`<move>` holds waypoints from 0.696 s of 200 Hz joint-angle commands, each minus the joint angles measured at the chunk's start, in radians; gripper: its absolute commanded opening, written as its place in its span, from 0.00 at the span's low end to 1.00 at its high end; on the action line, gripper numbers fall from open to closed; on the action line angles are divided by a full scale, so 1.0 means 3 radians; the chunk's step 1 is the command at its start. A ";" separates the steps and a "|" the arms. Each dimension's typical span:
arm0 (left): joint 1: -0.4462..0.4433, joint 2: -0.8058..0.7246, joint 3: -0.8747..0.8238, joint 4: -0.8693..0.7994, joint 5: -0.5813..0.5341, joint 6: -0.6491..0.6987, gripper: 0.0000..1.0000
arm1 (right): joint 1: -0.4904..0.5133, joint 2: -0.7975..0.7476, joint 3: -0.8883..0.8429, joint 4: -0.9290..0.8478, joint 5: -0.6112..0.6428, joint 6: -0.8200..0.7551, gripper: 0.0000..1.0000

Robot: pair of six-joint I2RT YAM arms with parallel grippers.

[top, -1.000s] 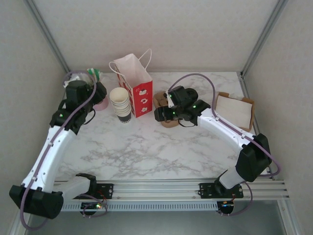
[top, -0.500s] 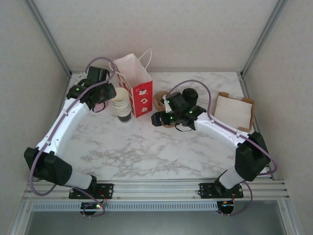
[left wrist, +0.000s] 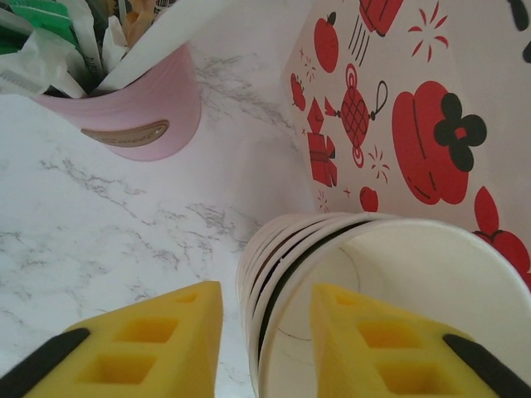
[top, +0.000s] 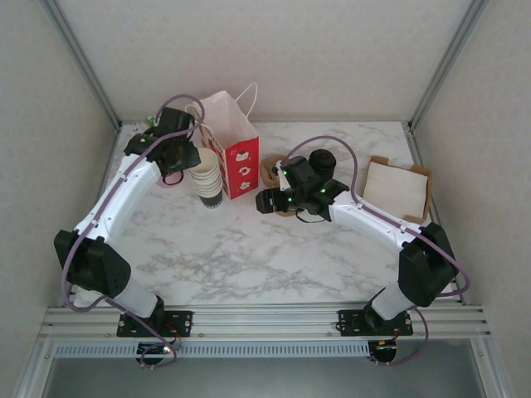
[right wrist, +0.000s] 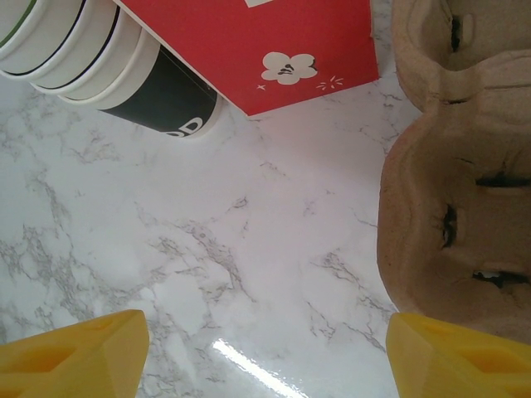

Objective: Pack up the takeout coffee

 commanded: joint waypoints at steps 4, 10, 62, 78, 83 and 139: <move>-0.0029 0.0066 0.0090 -0.0117 -0.0067 0.0055 0.29 | 0.0027 0.0039 -0.0072 0.0063 -0.0056 0.0049 0.76; -0.0028 0.0072 0.0090 -0.0112 -0.0067 0.0057 0.28 | 0.0026 0.0035 -0.0081 0.0066 -0.0053 0.0051 0.76; -0.0026 0.0097 0.0116 -0.0136 -0.0077 0.0084 0.18 | 0.0111 0.0029 -0.0083 0.0070 -0.0061 0.0076 0.76; -0.0029 0.0102 0.0139 -0.0145 -0.0093 0.0086 0.15 | 0.0114 0.0035 -0.0073 0.0068 -0.0064 0.0075 0.76; -0.0026 0.0109 0.0147 -0.0148 -0.0093 0.0088 0.15 | 0.0117 0.0039 -0.0072 0.0074 -0.0064 0.0074 0.76; -0.0029 0.0137 0.0312 -0.0220 -0.0118 0.0089 0.06 | 0.0122 0.0070 -0.0042 0.0071 -0.0081 0.0080 0.76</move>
